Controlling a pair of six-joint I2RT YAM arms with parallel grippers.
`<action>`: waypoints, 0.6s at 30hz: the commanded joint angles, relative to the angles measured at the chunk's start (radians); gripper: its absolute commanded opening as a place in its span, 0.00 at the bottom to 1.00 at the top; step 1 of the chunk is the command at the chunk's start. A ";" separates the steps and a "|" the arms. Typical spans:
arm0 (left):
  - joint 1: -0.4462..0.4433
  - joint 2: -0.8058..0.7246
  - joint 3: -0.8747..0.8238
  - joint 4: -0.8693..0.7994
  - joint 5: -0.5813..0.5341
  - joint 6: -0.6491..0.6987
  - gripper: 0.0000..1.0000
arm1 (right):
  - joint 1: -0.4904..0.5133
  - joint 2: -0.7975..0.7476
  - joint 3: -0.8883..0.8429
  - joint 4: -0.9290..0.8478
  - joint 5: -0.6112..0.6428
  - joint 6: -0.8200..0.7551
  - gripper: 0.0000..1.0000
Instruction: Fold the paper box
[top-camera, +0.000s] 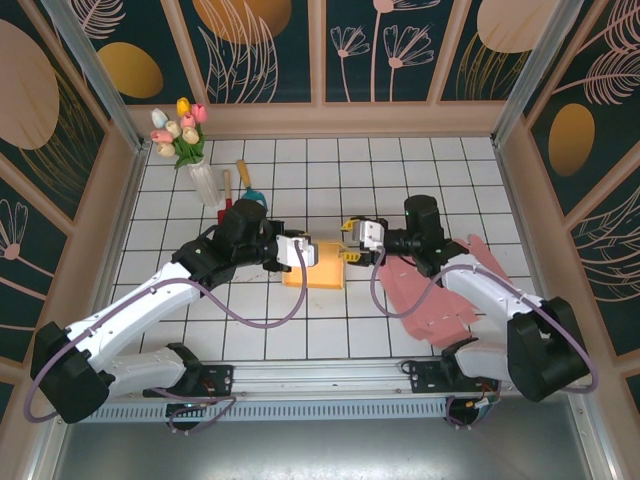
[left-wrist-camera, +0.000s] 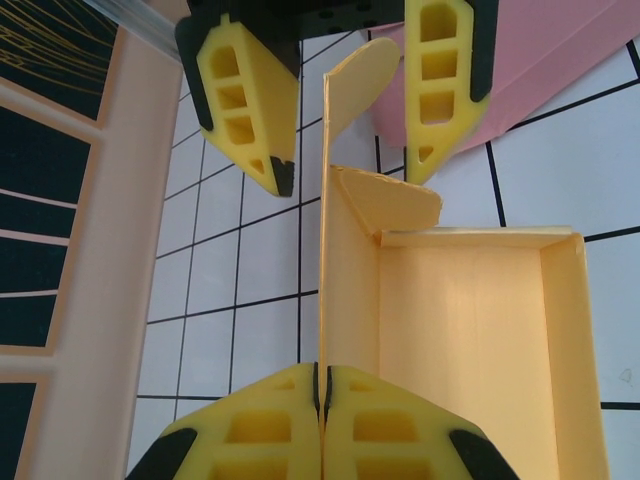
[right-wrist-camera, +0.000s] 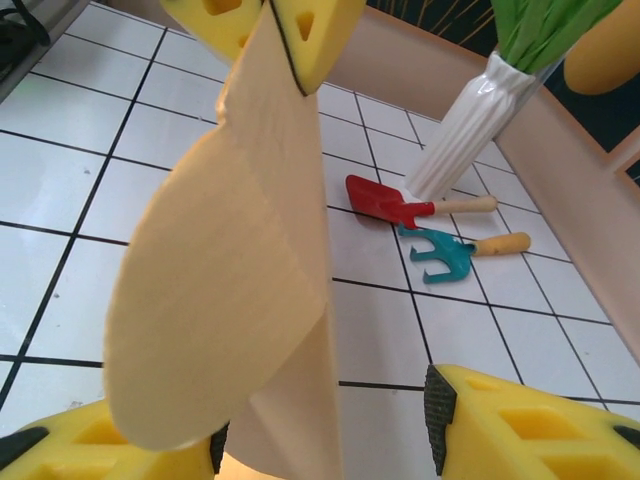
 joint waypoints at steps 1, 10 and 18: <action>-0.006 -0.003 -0.011 0.049 0.029 0.014 0.00 | 0.021 0.024 0.036 -0.019 -0.069 -0.040 0.55; -0.020 -0.008 -0.012 0.063 0.036 0.009 0.00 | 0.044 0.046 0.042 -0.014 -0.055 -0.055 0.41; -0.027 -0.020 -0.046 0.176 -0.039 -0.013 0.00 | 0.039 0.038 0.042 -0.054 -0.001 -0.074 0.27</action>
